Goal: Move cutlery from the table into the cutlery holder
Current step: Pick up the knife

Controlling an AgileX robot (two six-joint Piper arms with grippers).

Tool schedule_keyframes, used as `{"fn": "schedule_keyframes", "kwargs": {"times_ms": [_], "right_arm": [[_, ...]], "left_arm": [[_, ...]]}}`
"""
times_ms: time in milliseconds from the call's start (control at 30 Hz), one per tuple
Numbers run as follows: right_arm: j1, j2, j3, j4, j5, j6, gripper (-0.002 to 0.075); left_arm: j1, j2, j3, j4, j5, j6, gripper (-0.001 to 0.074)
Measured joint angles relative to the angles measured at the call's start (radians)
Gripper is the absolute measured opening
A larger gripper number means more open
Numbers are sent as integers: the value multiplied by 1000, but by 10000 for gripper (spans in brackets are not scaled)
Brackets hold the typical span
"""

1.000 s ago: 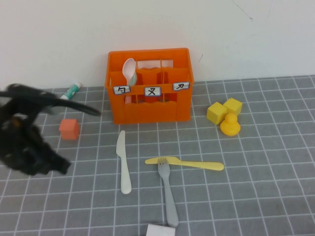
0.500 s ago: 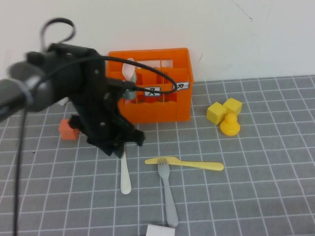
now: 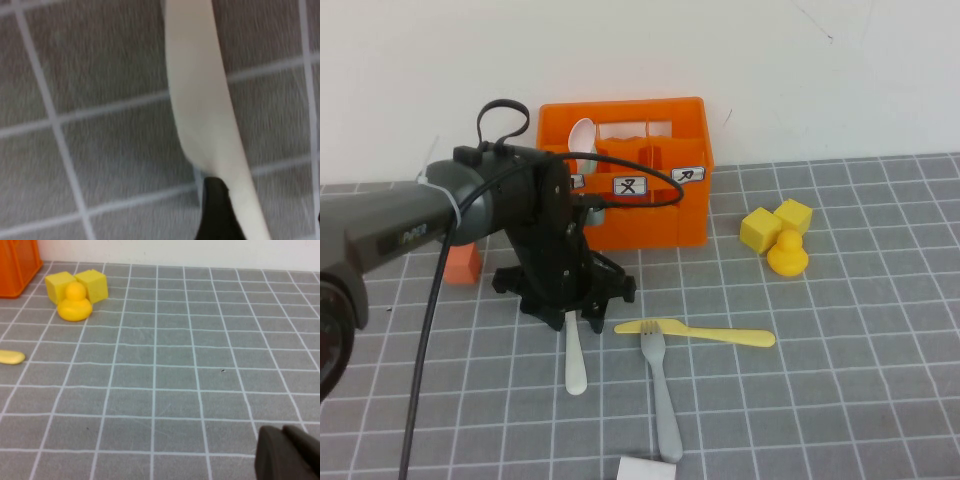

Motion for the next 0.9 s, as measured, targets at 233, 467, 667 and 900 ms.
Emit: {"fn": "schedule_keyframes", "kwargs": {"times_ms": [233, 467, 667, 900], "right_arm": [[0, 0, 0, 0, 0, -17, -3], [0, 0, 0, 0, 0, -30, -3], [0, 0, 0, 0, 0, -34, -3], [0, 0, 0, 0, 0, -34, -3]], "left_arm": [[0, 15, -10, 2, -12, -27, 358], [0, 28, -18, 3, 26, -37, 356], [0, 30, -21, 3, 39, -37, 321], [2, 32, -21, 11, 83, -15, 92]]}}
